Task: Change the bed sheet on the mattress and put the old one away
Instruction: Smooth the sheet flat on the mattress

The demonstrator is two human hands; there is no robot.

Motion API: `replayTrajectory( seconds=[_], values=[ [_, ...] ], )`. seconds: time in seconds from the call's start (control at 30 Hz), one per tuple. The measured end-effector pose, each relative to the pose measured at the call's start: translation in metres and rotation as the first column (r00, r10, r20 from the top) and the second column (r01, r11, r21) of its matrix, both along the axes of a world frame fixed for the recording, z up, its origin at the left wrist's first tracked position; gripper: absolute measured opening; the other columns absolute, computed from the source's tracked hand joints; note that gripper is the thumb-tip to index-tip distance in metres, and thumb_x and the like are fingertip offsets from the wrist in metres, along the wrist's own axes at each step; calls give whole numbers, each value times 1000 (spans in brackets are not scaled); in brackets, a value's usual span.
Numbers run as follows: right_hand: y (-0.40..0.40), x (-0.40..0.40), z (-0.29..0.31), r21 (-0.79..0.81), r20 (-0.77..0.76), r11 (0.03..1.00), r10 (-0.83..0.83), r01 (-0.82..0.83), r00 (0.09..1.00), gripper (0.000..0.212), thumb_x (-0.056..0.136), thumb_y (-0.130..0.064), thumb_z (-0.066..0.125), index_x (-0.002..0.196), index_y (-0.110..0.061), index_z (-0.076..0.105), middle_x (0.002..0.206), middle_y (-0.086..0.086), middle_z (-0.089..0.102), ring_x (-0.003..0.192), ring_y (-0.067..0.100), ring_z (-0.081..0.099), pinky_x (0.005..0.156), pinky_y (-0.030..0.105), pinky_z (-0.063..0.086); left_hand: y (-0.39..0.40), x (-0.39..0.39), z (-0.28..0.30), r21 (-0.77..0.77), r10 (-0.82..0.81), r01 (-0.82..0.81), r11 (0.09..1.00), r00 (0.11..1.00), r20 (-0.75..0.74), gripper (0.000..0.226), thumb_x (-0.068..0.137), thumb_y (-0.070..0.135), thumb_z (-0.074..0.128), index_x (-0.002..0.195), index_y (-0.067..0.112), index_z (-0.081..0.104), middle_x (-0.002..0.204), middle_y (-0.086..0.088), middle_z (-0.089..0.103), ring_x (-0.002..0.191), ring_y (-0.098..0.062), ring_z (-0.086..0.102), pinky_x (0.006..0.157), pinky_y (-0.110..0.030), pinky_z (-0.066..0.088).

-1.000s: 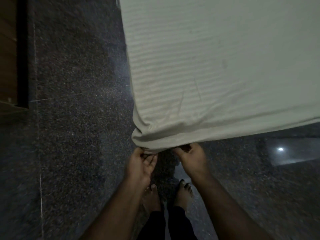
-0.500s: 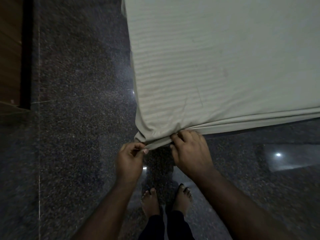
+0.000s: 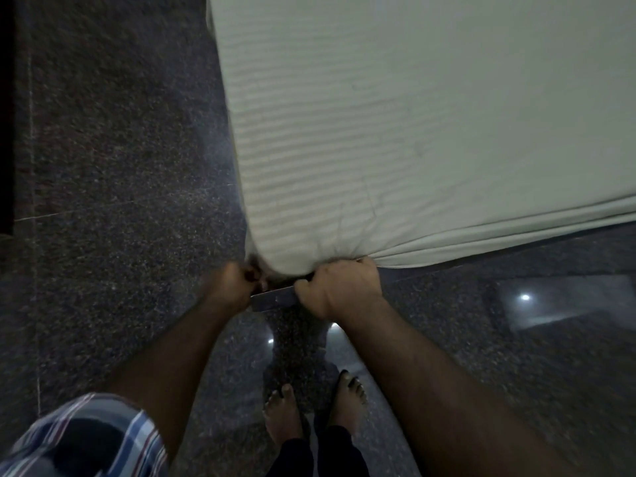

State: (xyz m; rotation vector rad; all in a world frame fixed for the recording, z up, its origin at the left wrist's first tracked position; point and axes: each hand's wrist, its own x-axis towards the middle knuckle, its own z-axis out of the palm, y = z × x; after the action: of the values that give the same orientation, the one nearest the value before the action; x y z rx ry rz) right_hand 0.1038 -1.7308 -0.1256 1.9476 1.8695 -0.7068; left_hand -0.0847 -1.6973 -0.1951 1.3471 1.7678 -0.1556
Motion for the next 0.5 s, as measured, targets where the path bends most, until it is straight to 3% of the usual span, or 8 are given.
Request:
replayTrajectory(
  seconds=[0.07, 0.13, 0.2, 0.27, 0.3, 0.4, 0.5],
  values=[
    [17, 5, 1, -105, -21, 994, 5, -7, 1000, 56, 96, -51, 33, 130, -19, 63, 139, 8, 60, 128, 26, 55, 109, 46, 29, 11, 5, -7, -38, -43, 42, 998, 998, -34, 12, 85, 11, 74, 73, 10, 75, 75, -19, 71, 70, -25, 66, 58, -28, 40],
    [24, 13, 0, -104, -51, 994, 11, -16, 999, 55, 96, -52, 35, 131, -20, 62, 141, 7, 58, 129, 26, 54, 109, 47, 29, 16, 7, -15, -60, -36, 36, 998, 999, 2, 16, 86, 1, 70, 71, 3, 73, 70, -21, 68, 68, -25, 61, 59, -28, 42],
    [12, 23, 1, -60, -103, 997, 36, -42, 994, 47, 95, -50, 41, 120, -20, 67, 130, 8, 65, 122, 27, 59, 103, 41, 35, 14, 5, -17, -114, -32, 41, 993, 997, 77, 30, 92, -6, 60, 65, 6, 64, 63, -14, 60, 64, -24, 55, 50, -24, 41],
    [-14, 36, 3, 89, -263, 995, 66, -44, 962, 34, 92, -40, 49, 110, -22, 72, 115, 5, 72, 111, 27, 64, 93, 36, 43, 10, 0, -12, -187, -51, 70, 980, 993, 102, 29, 98, 1, 54, 72, 11, 63, 72, -13, 62, 62, -21, 53, 43, -21, 39],
    [-29, 43, 6, 154, -349, 988, 38, 17, 936, 32, 89, -35, 53, 110, -22, 74, 111, 2, 74, 107, 26, 65, 89, 35, 48, 8, -1, -7, -211, -62, 80, 974, 994, 94, 25, 99, 7, 54, 77, 13, 65, 80, -12, 65, 67, -20, 56, 47, -22, 41],
    [-65, 66, 15, 344, -470, 885, -126, 313, 873, 32, 86, -29, 58, 110, -19, 77, 107, -1, 76, 102, 19, 67, 89, 29, 50, 3, -5, 21, -82, -230, 229, 970, 973, 5, 18, 97, 22, 58, 86, 14, 71, 101, -17, 72, 89, -30, 66, 71, -33, 51],
    [-78, 113, 19, 512, -350, 768, -224, 385, 910, 31, 79, -23, 63, 104, -11, 77, 100, 8, 76, 95, 24, 66, 89, 27, 44, -21, 27, 71, 134, -400, 439, 889, 883, -245, 28, 94, 42, 57, 87, 18, 69, 92, -10, 72, 90, -31, 67, 72, -34, 52]
  ],
)
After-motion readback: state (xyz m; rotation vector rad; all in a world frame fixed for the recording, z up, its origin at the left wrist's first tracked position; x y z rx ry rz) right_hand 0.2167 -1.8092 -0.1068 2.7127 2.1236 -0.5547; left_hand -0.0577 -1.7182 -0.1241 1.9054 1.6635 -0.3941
